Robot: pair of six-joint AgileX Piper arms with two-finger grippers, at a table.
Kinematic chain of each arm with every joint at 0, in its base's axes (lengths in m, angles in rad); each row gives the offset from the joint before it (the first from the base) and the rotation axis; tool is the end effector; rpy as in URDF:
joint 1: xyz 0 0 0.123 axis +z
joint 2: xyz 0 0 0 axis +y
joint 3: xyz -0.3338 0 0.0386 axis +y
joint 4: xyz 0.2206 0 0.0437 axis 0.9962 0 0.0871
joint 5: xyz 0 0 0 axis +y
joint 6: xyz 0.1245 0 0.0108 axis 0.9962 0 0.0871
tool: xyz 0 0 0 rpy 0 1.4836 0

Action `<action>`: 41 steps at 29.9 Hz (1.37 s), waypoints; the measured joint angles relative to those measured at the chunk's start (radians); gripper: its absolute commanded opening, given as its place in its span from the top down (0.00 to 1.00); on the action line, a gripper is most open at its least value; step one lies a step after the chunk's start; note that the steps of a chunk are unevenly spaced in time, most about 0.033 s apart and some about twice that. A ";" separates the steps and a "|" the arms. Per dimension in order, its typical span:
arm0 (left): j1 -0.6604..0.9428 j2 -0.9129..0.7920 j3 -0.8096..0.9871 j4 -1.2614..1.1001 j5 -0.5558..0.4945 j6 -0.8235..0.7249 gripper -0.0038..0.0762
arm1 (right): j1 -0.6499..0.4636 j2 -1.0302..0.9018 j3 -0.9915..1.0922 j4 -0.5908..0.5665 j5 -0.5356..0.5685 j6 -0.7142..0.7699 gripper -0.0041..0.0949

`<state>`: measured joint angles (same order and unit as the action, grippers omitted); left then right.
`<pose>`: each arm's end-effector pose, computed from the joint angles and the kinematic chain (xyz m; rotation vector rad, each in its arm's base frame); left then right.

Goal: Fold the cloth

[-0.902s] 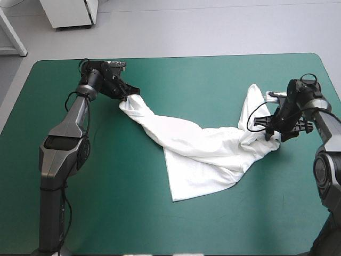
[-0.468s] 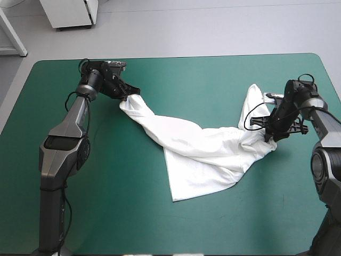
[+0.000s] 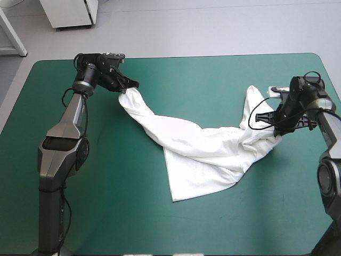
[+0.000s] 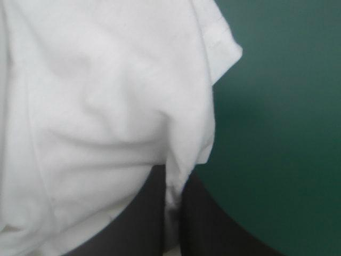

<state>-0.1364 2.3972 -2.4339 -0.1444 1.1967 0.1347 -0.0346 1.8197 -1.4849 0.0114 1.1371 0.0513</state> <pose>0.5426 -0.0914 0.2639 0.3321 2.6168 -0.1959 0.3652 -0.0113 0.2830 0.1325 2.9526 0.0183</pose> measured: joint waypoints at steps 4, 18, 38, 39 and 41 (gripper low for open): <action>0.000 -0.070 -0.025 0.000 0.037 0.016 0.98 | 0.000 -0.103 0.000 0.001 0.011 0.000 0.98; -0.001 -0.505 -0.034 -0.054 0.062 0.036 0.98 | 0.000 -0.429 -0.279 0.079 0.095 -0.045 0.97; -0.001 -1.073 -0.053 -0.138 -0.026 0.095 0.98 | 0.000 -0.532 -1.026 0.294 0.113 -0.121 0.97; -0.001 -1.085 -0.053 -0.138 -0.022 0.096 0.98 | 0.000 -0.536 -1.031 0.302 0.113 -0.116 0.97; -0.001 -1.099 -0.054 -0.138 0.001 0.103 0.98 | 0.000 -0.545 -1.025 0.310 0.113 -0.101 0.97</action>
<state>-0.1372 1.2980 -2.4882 -0.2827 1.1981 0.2376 -0.0346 1.2751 -2.5103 0.3218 1.2502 -0.0501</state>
